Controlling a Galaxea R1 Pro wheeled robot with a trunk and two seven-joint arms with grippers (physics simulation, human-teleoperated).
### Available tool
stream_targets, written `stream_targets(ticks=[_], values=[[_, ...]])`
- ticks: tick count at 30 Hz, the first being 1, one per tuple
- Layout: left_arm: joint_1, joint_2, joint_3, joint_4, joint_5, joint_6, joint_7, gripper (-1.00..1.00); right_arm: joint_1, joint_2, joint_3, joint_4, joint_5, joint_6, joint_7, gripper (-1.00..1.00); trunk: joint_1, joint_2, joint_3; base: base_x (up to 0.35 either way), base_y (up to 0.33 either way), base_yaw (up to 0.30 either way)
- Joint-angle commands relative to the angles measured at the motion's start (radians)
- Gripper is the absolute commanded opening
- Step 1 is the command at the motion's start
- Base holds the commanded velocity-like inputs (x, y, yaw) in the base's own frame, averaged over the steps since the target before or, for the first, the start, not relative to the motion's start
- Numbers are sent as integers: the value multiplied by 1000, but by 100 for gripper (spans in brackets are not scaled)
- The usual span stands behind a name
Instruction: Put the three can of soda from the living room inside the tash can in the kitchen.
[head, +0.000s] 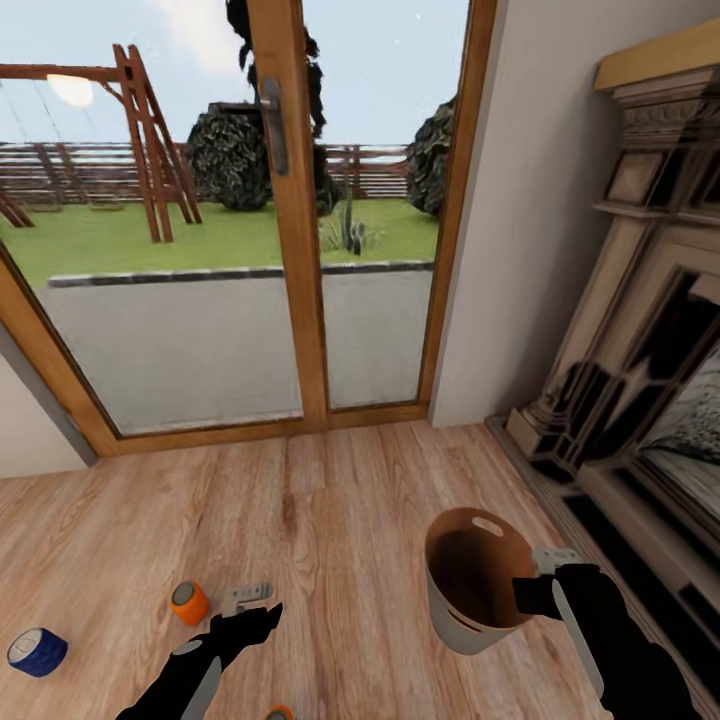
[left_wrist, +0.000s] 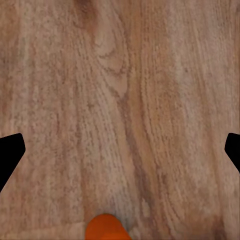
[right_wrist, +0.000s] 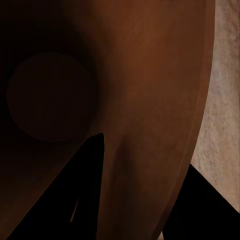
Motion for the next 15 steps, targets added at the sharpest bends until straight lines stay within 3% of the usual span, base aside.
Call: stream_targets(ticks=[1,15], values=[[0,0,0,0,0,0,0,100,0,0,1,0,-13,0,0,-100,0,0,-1,4,0,0],[0,0,0,0,0,0,0,100,0,0,0,0,-13,0,0,-100,0,0,-24,1,0,0]])
